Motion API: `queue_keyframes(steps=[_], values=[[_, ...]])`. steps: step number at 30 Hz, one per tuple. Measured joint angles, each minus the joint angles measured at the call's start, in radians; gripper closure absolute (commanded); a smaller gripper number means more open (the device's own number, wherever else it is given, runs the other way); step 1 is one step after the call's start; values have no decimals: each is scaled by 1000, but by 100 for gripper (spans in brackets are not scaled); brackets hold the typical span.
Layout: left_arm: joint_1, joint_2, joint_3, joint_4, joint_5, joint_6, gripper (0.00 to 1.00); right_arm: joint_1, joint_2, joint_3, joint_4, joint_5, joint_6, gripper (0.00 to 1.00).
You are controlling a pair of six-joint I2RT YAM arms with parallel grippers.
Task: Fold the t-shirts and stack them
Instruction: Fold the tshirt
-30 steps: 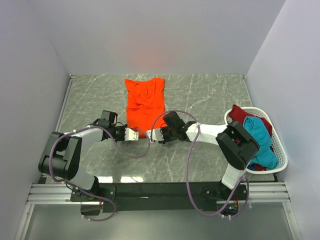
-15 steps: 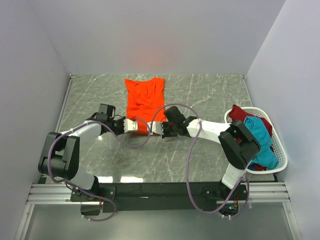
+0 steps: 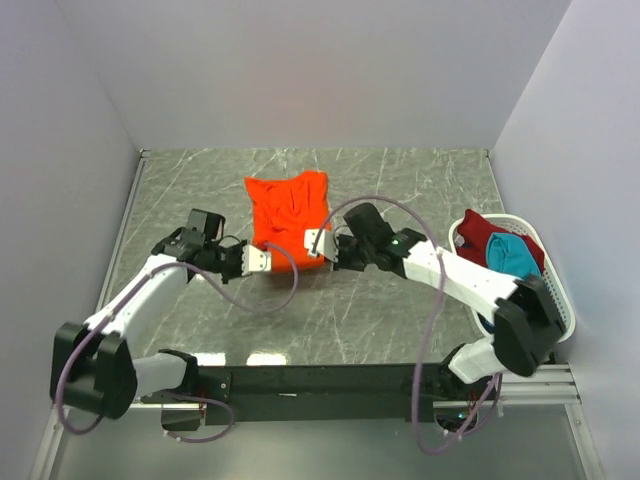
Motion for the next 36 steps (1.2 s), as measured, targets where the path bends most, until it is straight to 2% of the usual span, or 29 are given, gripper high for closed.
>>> queue_keyframes(steps=[6,11,14,19,24,28,32,36], values=[[-92,-154,22,-309,55,-18,100,78,-232,-75,-171,-60,51,100],[-80,-171,134,-422,98,-101,100,85,-299,-49,-253,-97,65,100],[-23,-92,224,-426,125,-130,99,31,-202,27,-272,-107,47,100],[82,187,360,-329,139,-209,99,-59,47,211,-266,-116,16,100],[121,480,512,-220,124,-328,99,-127,307,426,-260,-117,6,100],[126,655,611,-150,106,-439,99,-158,491,544,-256,-113,17,100],[126,752,621,-129,89,-536,99,-166,596,562,-267,-109,48,100],[126,768,550,-104,82,-613,99,-158,611,554,-277,-119,91,100]])
